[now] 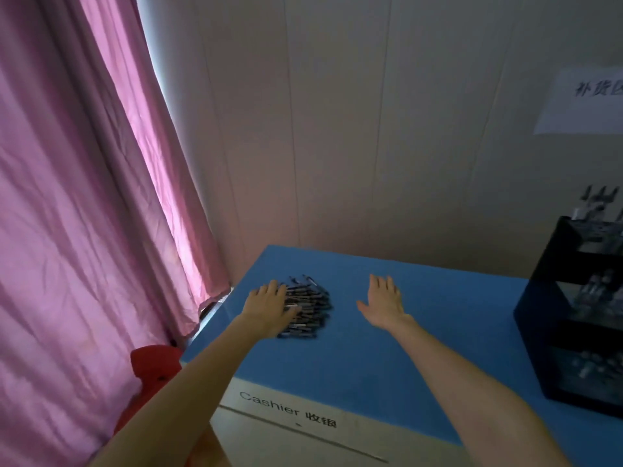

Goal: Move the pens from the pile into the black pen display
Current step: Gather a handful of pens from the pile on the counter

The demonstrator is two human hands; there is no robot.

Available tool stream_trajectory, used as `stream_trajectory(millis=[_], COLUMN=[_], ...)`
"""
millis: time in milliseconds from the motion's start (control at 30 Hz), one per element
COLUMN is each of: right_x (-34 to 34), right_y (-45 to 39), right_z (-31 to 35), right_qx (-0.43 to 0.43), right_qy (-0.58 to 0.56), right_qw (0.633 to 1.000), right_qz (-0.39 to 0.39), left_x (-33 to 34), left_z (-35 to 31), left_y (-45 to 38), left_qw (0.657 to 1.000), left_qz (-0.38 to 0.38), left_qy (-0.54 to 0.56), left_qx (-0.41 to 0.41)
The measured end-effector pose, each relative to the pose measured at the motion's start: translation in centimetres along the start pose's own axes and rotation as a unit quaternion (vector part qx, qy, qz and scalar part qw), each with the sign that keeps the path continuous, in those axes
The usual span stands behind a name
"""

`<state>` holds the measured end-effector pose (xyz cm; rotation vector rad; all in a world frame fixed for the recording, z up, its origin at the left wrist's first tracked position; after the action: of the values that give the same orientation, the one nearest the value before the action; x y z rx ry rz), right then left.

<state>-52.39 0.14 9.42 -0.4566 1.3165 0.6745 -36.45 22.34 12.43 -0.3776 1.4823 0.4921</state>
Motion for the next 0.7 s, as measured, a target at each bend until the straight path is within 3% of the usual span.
stream_trajectory(millis=[167, 467, 700], right_x=[2.3, 7.5, 11.2], right_y=[-3.4, -13.9, -22.0], right_z=[4.4, 7.1, 9.0], right_qx=[-0.007, -0.023, -0.009], right_qy=[-0.026, -0.097, -0.150], right_qw=[0.999, 0.984, 0.965], right_qz=[0.046, 0.147, 0.213], left_x=[0.2, 6.9, 9.8], left_z=[6.9, 10.7, 14.7], left_y=[-4.2, -12.6, -20.5], left_qw=[0.999, 0.996, 0.992], left_qz=[0.014, 0.075, 0.117], left_qy=[0.039, 0.025, 0.038], left_qx=[-0.012, 0.044, 0.037])
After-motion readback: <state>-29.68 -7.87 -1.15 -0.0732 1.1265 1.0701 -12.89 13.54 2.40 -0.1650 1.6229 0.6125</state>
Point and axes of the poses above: each hand's wrist, its own y-axis away from the middle knuckle, its own x-axis out of the palm, z = x × y, the point moved 6 cm from there along -y, towards the middle knuckle, and after that the axes turned 3 degrees about x, right-handed, at the moved point
